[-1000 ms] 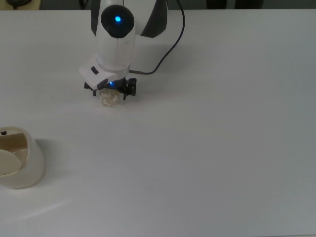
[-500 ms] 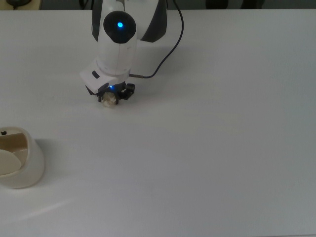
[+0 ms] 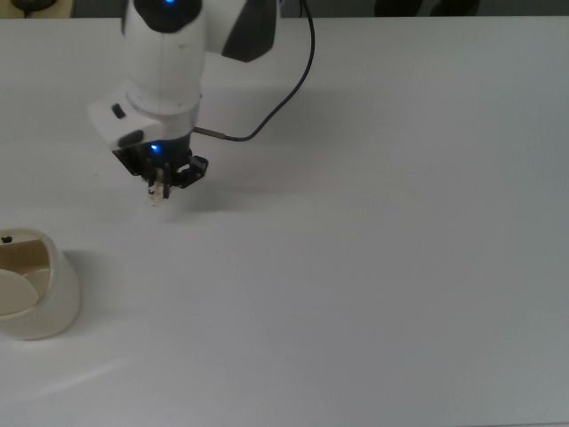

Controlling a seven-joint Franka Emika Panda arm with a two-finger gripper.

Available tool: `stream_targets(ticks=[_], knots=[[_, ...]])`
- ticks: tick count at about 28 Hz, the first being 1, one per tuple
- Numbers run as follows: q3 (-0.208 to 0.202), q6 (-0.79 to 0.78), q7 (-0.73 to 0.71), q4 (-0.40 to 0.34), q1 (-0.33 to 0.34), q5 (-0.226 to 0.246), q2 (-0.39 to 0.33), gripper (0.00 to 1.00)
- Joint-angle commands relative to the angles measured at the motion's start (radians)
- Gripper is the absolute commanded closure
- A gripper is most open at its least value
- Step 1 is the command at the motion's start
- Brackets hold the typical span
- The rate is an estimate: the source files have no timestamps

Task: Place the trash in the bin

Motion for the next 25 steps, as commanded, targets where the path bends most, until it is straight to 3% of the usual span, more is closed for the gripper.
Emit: stream_targets(ticks=[1,3,11,14,19,25], knots=[[0.000,-0.044,0.007,0.094,-0.038,0.062,-0.006,0.94],[0.000,-0.043,0.010,0.129,-0.061,0.093,-0.001,0.94],[0.000,-0.023,0.015,0.203,-0.148,0.130,0.040,0.93],[0.000,0.014,0.016,0.259,-0.185,0.182,0.078,0.92],[0.000,0.182,0.051,0.269,-0.217,0.231,0.106,0.90],[-0.002,0.369,0.151,0.270,-0.227,0.228,0.181,0.87]])
